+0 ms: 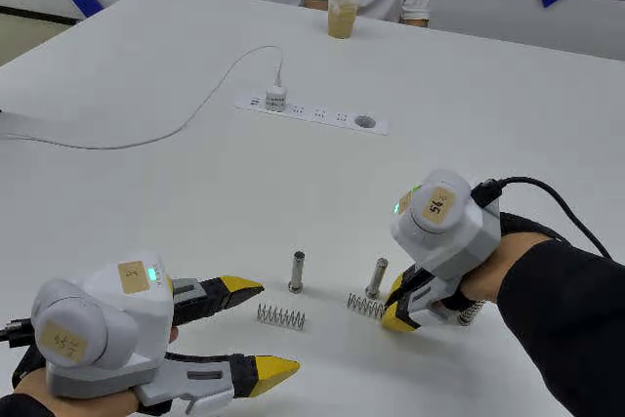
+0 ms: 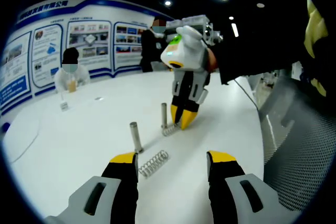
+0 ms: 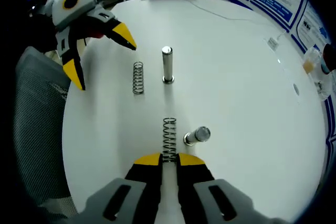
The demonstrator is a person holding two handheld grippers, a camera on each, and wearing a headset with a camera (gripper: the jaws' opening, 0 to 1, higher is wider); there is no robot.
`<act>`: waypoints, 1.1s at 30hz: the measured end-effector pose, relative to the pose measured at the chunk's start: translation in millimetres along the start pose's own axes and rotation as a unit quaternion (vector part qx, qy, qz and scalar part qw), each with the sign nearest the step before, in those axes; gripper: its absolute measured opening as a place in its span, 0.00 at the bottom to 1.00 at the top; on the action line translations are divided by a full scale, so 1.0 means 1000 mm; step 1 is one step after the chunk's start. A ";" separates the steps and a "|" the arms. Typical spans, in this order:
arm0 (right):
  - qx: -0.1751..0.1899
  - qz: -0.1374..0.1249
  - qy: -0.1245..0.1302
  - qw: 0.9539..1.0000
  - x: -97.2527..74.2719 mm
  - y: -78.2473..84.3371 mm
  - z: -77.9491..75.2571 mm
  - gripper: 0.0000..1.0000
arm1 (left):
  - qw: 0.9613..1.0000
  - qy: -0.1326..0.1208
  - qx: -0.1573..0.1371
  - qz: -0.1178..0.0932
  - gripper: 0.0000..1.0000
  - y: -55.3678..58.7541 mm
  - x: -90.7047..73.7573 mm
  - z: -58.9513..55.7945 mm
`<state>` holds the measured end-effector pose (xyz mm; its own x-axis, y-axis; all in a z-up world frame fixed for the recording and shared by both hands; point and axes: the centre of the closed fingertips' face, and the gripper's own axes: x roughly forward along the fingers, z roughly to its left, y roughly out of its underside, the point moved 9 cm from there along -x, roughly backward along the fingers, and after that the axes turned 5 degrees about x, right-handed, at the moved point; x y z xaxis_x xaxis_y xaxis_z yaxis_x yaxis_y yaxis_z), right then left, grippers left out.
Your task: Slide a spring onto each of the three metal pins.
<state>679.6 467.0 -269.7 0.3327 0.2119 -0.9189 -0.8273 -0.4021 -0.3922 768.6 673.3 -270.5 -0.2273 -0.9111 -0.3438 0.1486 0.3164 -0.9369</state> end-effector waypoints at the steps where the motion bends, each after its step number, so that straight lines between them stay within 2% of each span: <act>1: 0.001 0.000 0.000 1.000 0.000 0.000 0.000 0.12 | 1.000 0.001 0.000 -0.001 0.53 0.000 0.000 0.000; 8: -0.003 0.005 -0.006 1.000 -0.004 0.002 0.007 0.12 | 1.000 0.007 0.004 -0.002 0.52 -0.002 0.002 -0.003; 16: -0.022 0.011 -0.011 1.000 -0.018 0.001 0.021 0.12 | 1.000 0.021 0.011 -0.001 0.50 -0.004 0.007 -0.008; 26: -0.053 0.021 -0.018 0.998 -0.032 -0.002 0.039 0.12 | 0.999 0.045 0.026 -0.007 0.49 -0.015 0.022 -0.016; 33: -0.070 0.013 -0.022 0.997 -0.039 -0.009 0.049 0.12 | 0.997 0.062 0.039 -0.011 0.47 -0.022 0.030 -0.022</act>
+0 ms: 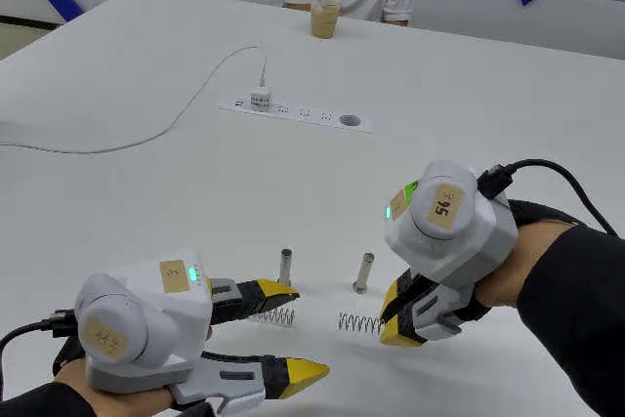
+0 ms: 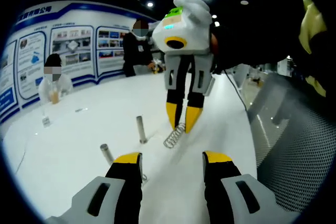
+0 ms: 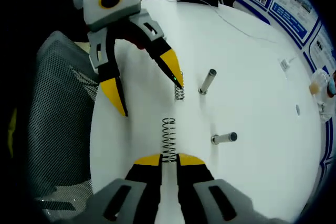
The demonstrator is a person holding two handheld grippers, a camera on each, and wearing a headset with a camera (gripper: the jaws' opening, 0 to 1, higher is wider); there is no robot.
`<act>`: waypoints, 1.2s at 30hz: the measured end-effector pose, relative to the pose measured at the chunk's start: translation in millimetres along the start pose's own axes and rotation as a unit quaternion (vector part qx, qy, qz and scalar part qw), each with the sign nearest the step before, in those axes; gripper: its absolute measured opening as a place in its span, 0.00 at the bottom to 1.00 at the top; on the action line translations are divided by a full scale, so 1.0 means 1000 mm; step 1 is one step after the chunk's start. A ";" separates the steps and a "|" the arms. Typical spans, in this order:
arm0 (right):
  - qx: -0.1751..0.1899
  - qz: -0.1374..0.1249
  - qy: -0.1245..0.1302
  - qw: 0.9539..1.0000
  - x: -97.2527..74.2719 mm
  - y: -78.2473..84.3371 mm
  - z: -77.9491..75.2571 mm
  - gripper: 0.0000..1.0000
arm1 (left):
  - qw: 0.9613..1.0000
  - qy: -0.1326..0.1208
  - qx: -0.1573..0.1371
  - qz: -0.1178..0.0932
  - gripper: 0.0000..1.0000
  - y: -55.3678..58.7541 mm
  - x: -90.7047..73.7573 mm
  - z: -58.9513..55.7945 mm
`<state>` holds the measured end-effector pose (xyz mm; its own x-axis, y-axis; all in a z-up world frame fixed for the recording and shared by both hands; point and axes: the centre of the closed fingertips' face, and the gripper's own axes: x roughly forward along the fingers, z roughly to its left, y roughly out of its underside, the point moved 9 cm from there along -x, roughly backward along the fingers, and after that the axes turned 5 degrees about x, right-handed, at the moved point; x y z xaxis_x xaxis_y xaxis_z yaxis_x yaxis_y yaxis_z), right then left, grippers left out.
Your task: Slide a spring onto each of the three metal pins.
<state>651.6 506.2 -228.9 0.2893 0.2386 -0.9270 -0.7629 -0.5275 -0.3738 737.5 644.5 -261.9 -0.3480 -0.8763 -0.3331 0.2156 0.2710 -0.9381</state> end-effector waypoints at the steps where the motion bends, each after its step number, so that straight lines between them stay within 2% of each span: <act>1: -0.003 0.000 -0.001 1.000 0.000 -0.001 0.001 0.12 | 1.000 0.003 0.002 -0.001 0.46 -0.001 0.001 -0.001; 5: -0.015 -0.002 -0.002 1.000 -0.002 -0.005 0.005 0.12 | 1.000 0.009 0.005 -0.003 0.45 -0.003 0.003 -0.002; 15: -0.046 -0.006 -0.009 0.999 -0.005 -0.011 0.013 0.12 | 0.999 0.032 0.013 -0.007 0.34 -0.005 0.007 -0.009; 21: -0.068 -0.009 -0.023 0.997 -0.005 -0.014 0.019 0.12 | 0.999 0.042 0.021 -0.009 0.28 -0.006 0.008 -0.012; 28: -0.077 -0.007 -0.027 0.997 -0.005 -0.014 0.021 0.12 | 0.998 0.050 0.033 -0.008 0.20 -0.006 0.009 -0.014; 36: -0.071 0.000 -0.029 0.997 -0.003 -0.011 0.020 0.12 | 0.998 0.054 0.036 -0.005 0.19 -0.005 0.010 -0.016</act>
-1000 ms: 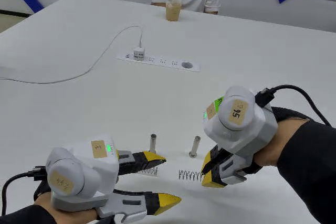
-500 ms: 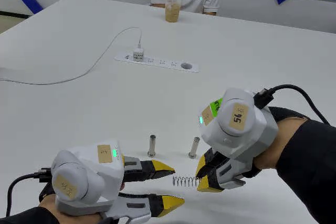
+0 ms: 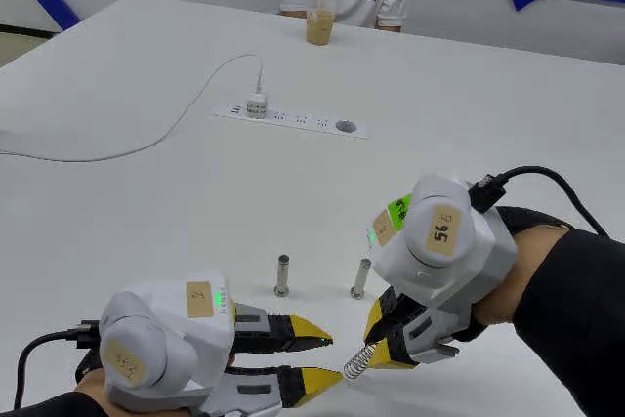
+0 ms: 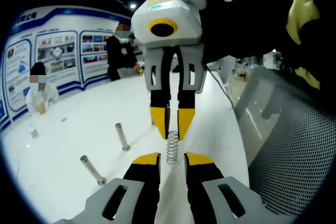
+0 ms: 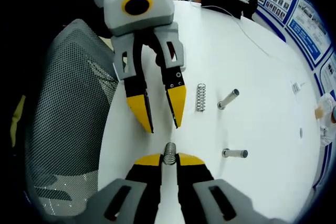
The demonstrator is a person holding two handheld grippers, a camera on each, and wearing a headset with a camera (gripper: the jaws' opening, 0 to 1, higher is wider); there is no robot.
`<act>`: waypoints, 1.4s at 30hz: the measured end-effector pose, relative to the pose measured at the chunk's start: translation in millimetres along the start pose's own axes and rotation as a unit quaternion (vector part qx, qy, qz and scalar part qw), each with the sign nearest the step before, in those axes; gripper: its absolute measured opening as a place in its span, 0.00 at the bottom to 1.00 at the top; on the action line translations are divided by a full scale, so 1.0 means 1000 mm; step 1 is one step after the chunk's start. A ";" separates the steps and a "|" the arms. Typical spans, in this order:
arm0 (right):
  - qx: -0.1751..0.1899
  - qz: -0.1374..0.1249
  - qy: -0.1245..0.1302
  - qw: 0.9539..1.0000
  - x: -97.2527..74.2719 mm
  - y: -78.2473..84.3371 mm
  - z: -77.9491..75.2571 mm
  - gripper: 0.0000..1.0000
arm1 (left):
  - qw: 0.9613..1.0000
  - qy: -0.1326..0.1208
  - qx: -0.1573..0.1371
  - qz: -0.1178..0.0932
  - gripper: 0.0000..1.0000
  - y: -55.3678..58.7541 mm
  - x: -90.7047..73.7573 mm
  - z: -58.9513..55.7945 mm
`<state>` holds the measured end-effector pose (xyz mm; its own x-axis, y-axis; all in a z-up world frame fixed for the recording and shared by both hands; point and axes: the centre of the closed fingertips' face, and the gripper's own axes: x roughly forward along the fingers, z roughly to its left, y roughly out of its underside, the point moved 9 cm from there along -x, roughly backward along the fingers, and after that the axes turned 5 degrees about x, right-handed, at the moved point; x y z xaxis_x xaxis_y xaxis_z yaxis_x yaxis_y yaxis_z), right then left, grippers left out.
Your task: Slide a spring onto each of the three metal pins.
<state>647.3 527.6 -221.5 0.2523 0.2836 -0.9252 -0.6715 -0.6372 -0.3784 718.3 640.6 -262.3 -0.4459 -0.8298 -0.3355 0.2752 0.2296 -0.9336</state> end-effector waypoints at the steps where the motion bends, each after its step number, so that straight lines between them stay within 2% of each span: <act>1: 0.000 -0.001 0.000 1.000 0.000 0.000 0.000 0.12 | 1.000 0.000 0.000 0.000 0.19 0.000 0.000 0.000; 26: -0.005 -0.017 0.005 1.000 -0.015 -0.023 0.010 0.12 | 1.000 0.005 0.008 0.017 0.20 0.007 0.005 -0.002; 42: -0.010 -0.024 0.008 1.000 -0.019 -0.032 0.014 0.12 | 1.000 0.006 0.026 0.011 0.12 0.005 0.007 -0.002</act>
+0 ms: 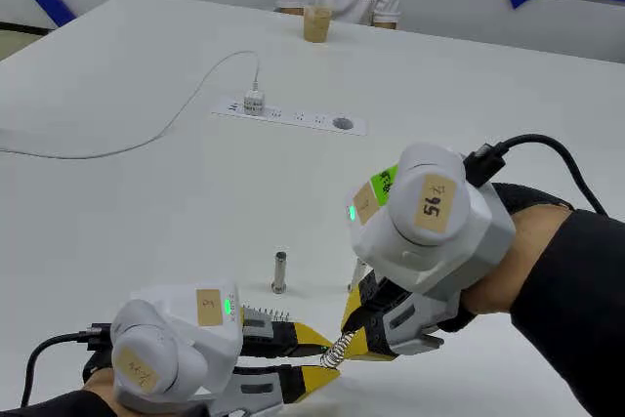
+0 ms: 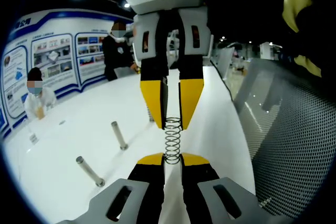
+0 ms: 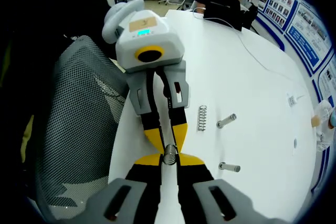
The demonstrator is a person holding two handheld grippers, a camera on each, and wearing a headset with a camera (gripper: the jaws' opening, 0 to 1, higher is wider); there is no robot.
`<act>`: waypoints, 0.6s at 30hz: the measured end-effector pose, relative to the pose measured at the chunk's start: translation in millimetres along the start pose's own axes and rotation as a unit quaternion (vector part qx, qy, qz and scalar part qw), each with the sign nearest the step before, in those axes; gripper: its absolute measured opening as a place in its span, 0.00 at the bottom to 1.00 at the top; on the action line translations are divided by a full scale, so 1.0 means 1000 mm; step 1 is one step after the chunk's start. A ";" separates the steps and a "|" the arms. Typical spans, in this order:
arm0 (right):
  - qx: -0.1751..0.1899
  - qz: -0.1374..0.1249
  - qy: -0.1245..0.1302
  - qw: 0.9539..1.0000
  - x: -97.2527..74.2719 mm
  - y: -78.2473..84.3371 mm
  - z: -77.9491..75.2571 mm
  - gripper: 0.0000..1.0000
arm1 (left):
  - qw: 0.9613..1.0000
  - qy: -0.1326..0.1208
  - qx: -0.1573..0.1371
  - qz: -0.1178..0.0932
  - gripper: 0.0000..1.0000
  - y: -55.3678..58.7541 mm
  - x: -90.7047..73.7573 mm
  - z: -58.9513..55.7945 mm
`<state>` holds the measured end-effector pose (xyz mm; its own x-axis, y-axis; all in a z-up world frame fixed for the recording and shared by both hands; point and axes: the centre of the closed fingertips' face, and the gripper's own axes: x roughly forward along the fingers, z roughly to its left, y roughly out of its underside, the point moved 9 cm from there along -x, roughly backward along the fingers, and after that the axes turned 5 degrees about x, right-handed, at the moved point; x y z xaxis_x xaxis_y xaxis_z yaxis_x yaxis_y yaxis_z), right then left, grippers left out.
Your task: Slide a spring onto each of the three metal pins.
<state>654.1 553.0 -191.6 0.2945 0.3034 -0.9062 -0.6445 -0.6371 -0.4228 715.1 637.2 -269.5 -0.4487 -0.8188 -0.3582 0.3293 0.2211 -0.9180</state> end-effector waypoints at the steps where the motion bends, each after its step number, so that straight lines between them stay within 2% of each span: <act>1: 0.000 -0.001 0.000 1.000 0.000 0.000 0.000 0.12 | 1.000 0.000 0.000 0.000 0.12 0.000 0.000 0.000; 13: -0.003 -0.001 0.004 1.000 -0.001 -0.002 -0.001 0.12 | 1.000 -0.002 0.000 -0.002 0.12 -0.001 0.001 0.001; 18: -0.001 0.002 0.009 1.000 -0.002 -0.001 -0.003 0.12 | 1.000 -0.007 -0.007 0.001 0.20 -0.001 0.000 0.002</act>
<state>656.1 550.7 -189.5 0.3052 0.2875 -0.9078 -0.6443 -0.6397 -0.4192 716.1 635.7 -268.5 -0.4358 -0.8262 -0.3571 0.3179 0.2299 -0.9199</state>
